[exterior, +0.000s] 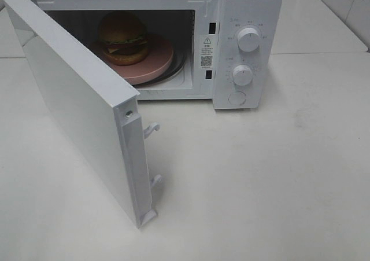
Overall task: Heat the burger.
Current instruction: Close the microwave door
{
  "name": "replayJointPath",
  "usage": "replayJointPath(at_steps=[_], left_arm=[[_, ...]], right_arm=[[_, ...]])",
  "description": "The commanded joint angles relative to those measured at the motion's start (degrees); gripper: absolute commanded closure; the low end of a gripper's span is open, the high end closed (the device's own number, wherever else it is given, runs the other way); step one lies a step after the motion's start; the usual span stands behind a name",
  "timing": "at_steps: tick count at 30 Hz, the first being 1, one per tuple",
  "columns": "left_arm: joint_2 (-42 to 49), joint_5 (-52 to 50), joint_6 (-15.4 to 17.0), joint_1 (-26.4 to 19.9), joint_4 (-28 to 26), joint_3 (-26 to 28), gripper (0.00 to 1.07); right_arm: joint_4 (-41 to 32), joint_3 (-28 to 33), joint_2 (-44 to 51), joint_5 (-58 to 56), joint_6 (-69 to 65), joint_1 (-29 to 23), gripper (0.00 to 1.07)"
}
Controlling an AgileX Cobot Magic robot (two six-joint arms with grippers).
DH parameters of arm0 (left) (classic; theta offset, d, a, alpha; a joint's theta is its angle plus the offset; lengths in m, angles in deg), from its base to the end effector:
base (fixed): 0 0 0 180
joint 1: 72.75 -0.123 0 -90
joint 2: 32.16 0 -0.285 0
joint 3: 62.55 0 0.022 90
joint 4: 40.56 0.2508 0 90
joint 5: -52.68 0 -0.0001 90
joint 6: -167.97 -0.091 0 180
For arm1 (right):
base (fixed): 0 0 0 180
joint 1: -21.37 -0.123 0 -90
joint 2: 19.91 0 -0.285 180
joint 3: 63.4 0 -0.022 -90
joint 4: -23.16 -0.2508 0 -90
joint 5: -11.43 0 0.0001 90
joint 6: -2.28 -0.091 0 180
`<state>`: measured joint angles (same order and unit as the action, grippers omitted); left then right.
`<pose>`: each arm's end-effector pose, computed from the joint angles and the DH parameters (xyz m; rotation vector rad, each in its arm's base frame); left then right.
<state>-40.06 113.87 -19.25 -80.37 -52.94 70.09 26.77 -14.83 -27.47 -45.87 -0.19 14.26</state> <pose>-0.0060 -0.0181 0.2841 0.0063 2.0150 -0.0934 -0.0025 -0.0052 0.2824 -0.0793 1.9768 0.0341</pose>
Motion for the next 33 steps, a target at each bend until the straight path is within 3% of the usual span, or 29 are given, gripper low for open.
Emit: replayJointPath(at_steps=[1,33], left_arm=[[0.00,0.29,0.17,0.34,0.00,-0.06,0.07],[0.00,0.29,0.17,0.34,0.00,-0.06,0.07]], right_arm=[[-0.29,0.17,1.66,0.34,0.46,0.34,0.34],[-0.23,0.17,1.66,0.34,0.46,0.34,0.34]])
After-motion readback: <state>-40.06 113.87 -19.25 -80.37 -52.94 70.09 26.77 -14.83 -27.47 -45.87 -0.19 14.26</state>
